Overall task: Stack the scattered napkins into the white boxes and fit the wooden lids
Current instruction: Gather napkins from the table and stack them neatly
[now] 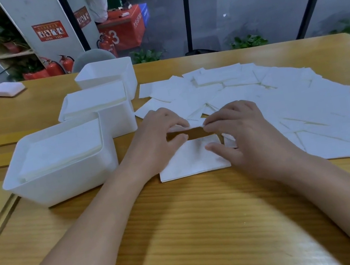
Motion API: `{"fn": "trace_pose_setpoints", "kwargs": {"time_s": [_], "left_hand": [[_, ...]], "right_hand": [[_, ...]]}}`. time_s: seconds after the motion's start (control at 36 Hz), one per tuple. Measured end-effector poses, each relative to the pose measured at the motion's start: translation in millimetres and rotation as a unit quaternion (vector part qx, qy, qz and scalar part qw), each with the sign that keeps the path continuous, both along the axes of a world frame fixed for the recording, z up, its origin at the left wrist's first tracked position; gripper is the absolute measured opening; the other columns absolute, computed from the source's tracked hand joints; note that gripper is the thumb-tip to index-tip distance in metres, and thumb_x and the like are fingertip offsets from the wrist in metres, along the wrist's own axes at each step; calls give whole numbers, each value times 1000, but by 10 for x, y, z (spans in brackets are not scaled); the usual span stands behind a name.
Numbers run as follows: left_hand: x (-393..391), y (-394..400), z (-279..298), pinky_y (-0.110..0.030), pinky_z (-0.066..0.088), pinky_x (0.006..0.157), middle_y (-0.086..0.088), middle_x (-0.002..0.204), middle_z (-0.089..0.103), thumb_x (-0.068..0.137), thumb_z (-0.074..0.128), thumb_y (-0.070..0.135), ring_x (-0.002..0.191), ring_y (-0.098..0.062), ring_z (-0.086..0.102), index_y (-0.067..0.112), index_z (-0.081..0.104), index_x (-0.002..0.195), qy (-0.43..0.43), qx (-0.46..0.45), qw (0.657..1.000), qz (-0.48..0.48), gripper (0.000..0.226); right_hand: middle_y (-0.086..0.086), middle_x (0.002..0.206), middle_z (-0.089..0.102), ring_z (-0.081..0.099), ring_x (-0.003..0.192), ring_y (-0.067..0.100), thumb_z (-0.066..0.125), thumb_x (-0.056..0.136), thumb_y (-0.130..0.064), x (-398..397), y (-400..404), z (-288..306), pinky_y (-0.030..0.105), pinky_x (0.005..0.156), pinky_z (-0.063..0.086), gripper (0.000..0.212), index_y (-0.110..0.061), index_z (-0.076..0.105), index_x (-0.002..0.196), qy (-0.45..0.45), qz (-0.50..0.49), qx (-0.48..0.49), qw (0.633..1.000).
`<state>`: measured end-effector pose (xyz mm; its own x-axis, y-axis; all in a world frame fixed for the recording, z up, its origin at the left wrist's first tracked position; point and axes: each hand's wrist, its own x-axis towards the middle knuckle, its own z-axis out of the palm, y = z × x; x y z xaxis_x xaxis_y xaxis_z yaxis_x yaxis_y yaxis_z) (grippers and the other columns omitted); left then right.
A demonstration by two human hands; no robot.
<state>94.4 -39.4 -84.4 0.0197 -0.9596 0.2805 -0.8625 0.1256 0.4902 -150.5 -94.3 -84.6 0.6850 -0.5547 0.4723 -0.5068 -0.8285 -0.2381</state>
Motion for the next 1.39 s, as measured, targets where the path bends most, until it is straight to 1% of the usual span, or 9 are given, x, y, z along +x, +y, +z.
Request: {"fn": "trace_pose_setpoints", "kwargs": {"time_s": [0.17, 0.33, 0.42, 0.56, 0.67, 0.75, 0.97, 1.22, 1.39], "left_hand": [[27, -11, 45, -26, 43, 97, 21, 105, 70, 105, 70, 33, 113, -8, 51, 36, 79, 102, 38, -55, 998, 9, 9], [28, 35, 109, -30, 44, 100, 27, 102, 73, 105, 71, 37, 119, -7, 53, 37, 80, 103, 94, -59, 994, 8, 10], [39, 44, 117, -31, 48, 95, 22, 100, 73, 105, 70, 36, 114, -8, 57, 35, 80, 104, 98, -65, 993, 13, 11], [36, 71, 186, -29, 45, 69, 17, 78, 64, 109, 65, 37, 74, -9, 57, 28, 77, 91, 144, -69, 987, 9, 23], [60, 102, 279, -20, 36, 60, 11, 61, 52, 108, 66, 24, 57, -7, 44, 23, 79, 97, 191, -50, 980, -8, 17], [77, 125, 311, -22, 37, 57, -1, 56, 47, 105, 62, 14, 52, -12, 42, 34, 78, 107, 156, 5, 988, 2, 25], [64, 198, 341, -27, 38, 63, 10, 77, 51, 107, 55, 24, 69, -8, 53, 44, 64, 130, 11, 124, 992, 37, 32], [88, 173, 275, -31, 44, 65, 8, 75, 58, 102, 65, 33, 73, -11, 59, 41, 60, 137, -38, 142, 988, 35, 36], [167, 103, 173, -31, 49, 92, 15, 109, 59, 101, 69, 31, 103, -6, 57, 36, 71, 121, -29, 68, 997, 39, 21]], "right_hand": [[-14, 101, 73, 60, 105, 11, 85, 90, -18, -37, -16, 60, 31, 104, 38, 12, -25, 77, 96, -126, -36, 6, 991], [-18, 98, 70, 64, 83, -5, 82, 94, -15, -40, 31, 74, 26, 79, 48, 29, -27, 68, 116, -192, -65, 150, 968], [-19, 98, 71, 65, 87, -1, 79, 97, -19, -42, 1, 30, 27, 80, 49, 22, -27, 73, 117, -195, -74, 157, 965], [-12, 99, 75, 69, 101, 9, 71, 104, -24, -32, 11, 86, 26, 75, 49, 5, -27, 76, 102, -245, -73, 206, 945], [5, 75, 66, 62, 66, 34, 70, 106, -23, -42, 68, 173, 47, 53, 53, 13, -23, 74, 94, -295, -34, 298, 907], [6, 68, 67, 61, 55, 18, 76, 101, -22, -54, 69, 138, 41, 54, 50, 8, -23, 73, 108, -277, -44, 358, 891], [-1, 73, 69, 58, 60, 10, 80, 97, -28, 48, 82, -33, 23, 63, 48, 19, -33, 68, 112, -196, -59, 307, 930], [-9, 81, 68, 65, 70, 9, 77, 99, -30, 44, 1, -121, 34, 71, 58, 16, -30, 69, 113, -124, -73, 247, 958], [-12, 90, 65, 62, 71, 9, 81, 95, -25, 41, 0, -132, 29, 71, 54, 25, -27, 69, 118, -111, -78, 213, 968]]}}
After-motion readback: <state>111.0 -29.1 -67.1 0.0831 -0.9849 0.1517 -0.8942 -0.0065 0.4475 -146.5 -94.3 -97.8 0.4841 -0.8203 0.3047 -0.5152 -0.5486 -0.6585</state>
